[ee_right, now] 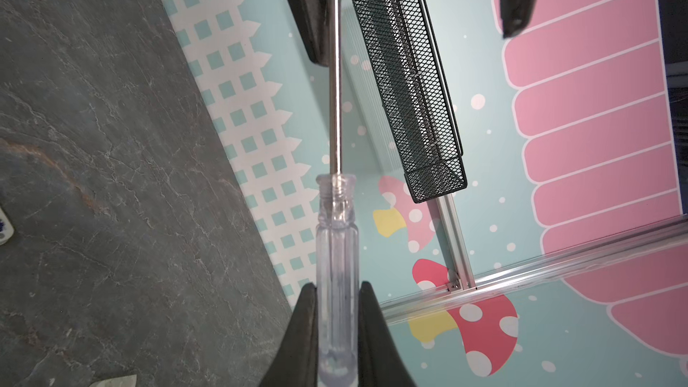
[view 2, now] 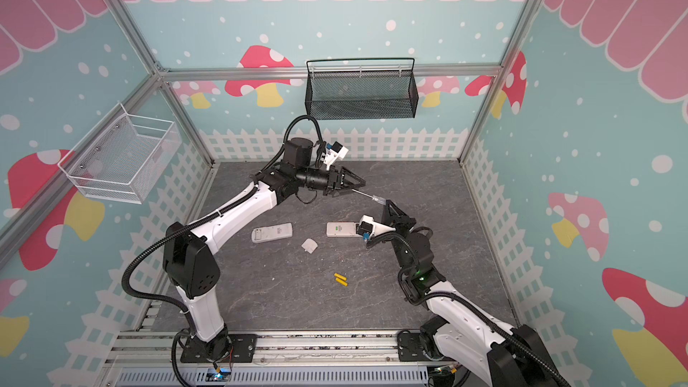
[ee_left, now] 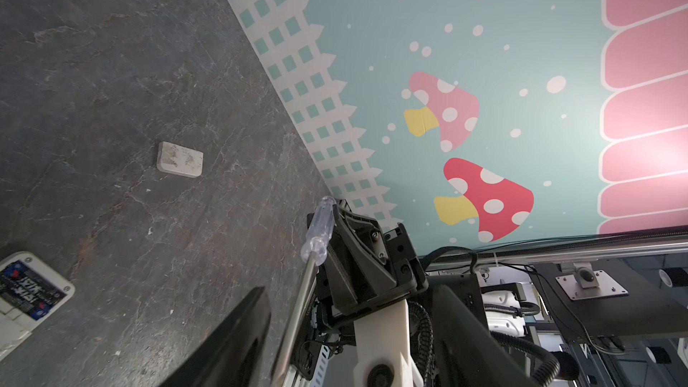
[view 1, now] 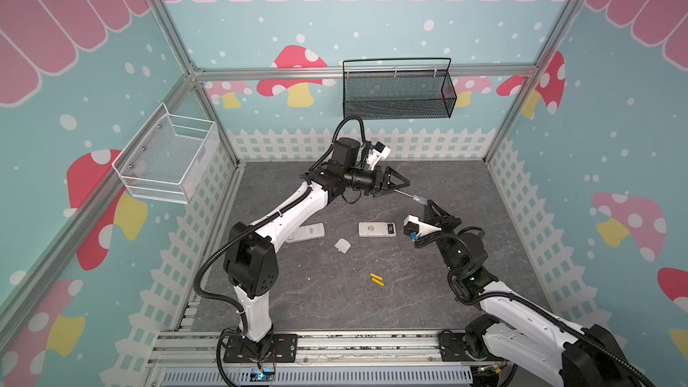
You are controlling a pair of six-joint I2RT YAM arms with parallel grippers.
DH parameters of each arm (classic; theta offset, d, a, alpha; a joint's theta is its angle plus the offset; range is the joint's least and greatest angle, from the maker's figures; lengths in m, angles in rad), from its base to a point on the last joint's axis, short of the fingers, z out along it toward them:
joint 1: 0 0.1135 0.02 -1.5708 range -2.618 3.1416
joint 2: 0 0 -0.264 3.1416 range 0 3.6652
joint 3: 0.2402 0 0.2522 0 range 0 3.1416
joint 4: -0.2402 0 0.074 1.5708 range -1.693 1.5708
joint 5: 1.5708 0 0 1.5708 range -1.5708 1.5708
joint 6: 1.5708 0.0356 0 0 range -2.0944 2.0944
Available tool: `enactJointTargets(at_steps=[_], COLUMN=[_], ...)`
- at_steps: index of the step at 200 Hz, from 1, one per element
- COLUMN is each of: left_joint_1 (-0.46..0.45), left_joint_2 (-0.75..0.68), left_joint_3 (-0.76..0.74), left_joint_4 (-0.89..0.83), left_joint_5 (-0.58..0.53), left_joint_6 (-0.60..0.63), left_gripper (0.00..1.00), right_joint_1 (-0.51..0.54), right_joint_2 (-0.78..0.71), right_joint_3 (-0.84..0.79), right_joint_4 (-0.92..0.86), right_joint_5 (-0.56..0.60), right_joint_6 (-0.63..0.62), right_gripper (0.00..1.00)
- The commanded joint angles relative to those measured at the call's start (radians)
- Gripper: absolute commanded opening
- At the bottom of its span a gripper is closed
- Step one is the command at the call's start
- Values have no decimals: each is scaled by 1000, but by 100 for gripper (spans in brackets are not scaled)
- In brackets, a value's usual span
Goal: Unload the batteries from the remote control
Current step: 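Lift the screwdriver with the right gripper and close the left gripper on its shaft, then hold the screwdriver with the left gripper while the right gripper draws back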
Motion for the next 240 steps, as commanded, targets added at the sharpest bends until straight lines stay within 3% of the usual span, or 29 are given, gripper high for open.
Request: enactJointTargets(at_steps=[1, 78, 103, 119, 136, 156, 190, 213, 240], left_joint_1=[-2, -14, -16, -16, -13, 3, 41, 70, 120], left_joint_2=[10, 25, 27, 26, 24, 21, 14, 0, -15], left_joint_3=[-19, -48, -49, -44, -50, -36, -6, 23, 28], left_joint_4=[19, -8, -6, -15, -6, -30, -99, -173, -193], left_joint_5=[-32, -51, -50, -49, -47, -48, -92, -97, -107], left_joint_6=[-27, -17, -3, 10, 18, 59, 168, 288, 339], left_gripper=[64, 41, 25, 0, 0, 0, 0, 0, 0], right_joint_1=[9, 19, 20, 22, 22, 22, 18, 5, -67], right_joint_2=[16, 64, 65, 55, 66, 64, 39, 9, 33], right_joint_3=[7, 19, 15, 11, 16, 41, 21, 38, 106], right_joint_4=[67, 92, 90, 85, 79, 22, -21, -145, -341], right_joint_5=[20, 29, 32, 21, 16, 5, 13, -3, -127], right_joint_6=[-42, -47, -29, -14, -19, 38, 178, 344, 596], right_gripper=[0, 0, 0, 0, 0, 12, 47, 60, 68])
